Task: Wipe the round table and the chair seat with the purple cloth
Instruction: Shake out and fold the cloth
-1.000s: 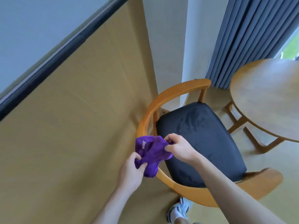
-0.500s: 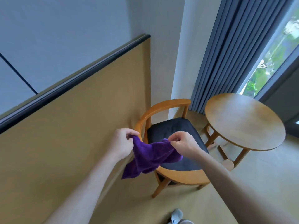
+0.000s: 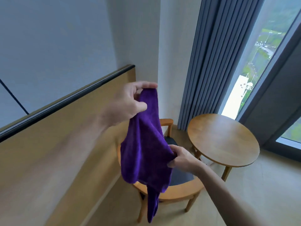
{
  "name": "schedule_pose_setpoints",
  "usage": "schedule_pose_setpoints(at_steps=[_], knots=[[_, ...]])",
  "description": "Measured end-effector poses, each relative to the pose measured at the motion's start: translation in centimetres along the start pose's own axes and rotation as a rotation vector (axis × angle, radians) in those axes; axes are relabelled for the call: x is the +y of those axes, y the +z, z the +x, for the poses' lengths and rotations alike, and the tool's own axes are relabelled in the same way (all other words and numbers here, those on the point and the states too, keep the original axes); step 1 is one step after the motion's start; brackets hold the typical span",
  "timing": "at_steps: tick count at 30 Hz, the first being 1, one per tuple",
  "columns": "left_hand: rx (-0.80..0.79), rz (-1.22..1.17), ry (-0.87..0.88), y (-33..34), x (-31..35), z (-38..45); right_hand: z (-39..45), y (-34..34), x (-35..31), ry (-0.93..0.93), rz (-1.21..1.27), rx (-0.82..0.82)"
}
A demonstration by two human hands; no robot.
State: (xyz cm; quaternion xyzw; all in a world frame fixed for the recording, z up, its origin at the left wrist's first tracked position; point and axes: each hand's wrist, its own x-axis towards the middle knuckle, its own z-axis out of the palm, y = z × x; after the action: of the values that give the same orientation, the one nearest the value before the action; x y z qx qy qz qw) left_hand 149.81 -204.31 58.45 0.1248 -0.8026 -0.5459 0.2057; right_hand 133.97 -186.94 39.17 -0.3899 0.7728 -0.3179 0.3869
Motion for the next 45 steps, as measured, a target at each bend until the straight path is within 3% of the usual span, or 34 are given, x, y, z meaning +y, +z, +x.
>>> schedule_pose_setpoints(at_steps=[3,7,12,16,19,21,24,26,29,31,36,39,42,45], knots=[[-0.085,-0.082,0.043,2.7,3.9,2.0,-1.1,-2.5,1.0,0.047,-0.085,-0.130],[-0.165,-0.217,0.017,5.7,6.4,3.8,-2.1,-2.7,0.7,-0.073,-0.002,-0.265],[-0.142,-0.393,-0.046,6.3,6.1,6.3,-3.1,-2.3,-0.6,-0.243,-0.101,-0.074],[0.103,-0.557,-0.143,5.1,4.0,7.7,-4.8,-4.5,-3.8,-0.272,0.233,0.000],[0.213,-0.543,-0.221,4.9,2.1,7.5,-6.1,-7.3,-7.9,-0.305,0.599,0.046],[0.229,-0.469,-0.306,4.8,0.8,6.6,-6.6,-9.3,-10.5,-0.321,0.776,0.082],[0.145,-0.129,-0.402,5.1,-1.2,3.3,-6.7,-11.4,-13.5,-0.302,0.943,0.084],[0.115,-0.128,-0.423,5.5,-2.5,0.8,-6.5,-12.2,-14.9,-0.288,0.980,0.061],[0.045,-0.446,-0.367,5.8,-3.4,-2.3,-6.0,-12.8,-16.8,-0.307,0.910,0.053],[0.041,-0.511,-0.262,5.5,-2.8,-3.3,-5.3,-12.6,-17.7,-0.266,0.743,0.154],[0.150,-0.237,-0.141,4.0,-1.6,-1.7,-4.0,-10.9,-18.5,-0.136,0.437,0.308],[0.081,-0.307,-0.152,3.5,-1.5,-0.8,-3.7,-10.3,-18.6,-0.130,0.417,0.333],[0.109,-0.296,-0.168,3.1,-2.0,-0.2,-3.1,-9.9,-18.2,-0.086,0.417,0.325],[0.220,-0.127,-0.172,1.5,-2.4,0.4,-2.7,-10.5,-17.2,-0.002,0.280,0.234]])
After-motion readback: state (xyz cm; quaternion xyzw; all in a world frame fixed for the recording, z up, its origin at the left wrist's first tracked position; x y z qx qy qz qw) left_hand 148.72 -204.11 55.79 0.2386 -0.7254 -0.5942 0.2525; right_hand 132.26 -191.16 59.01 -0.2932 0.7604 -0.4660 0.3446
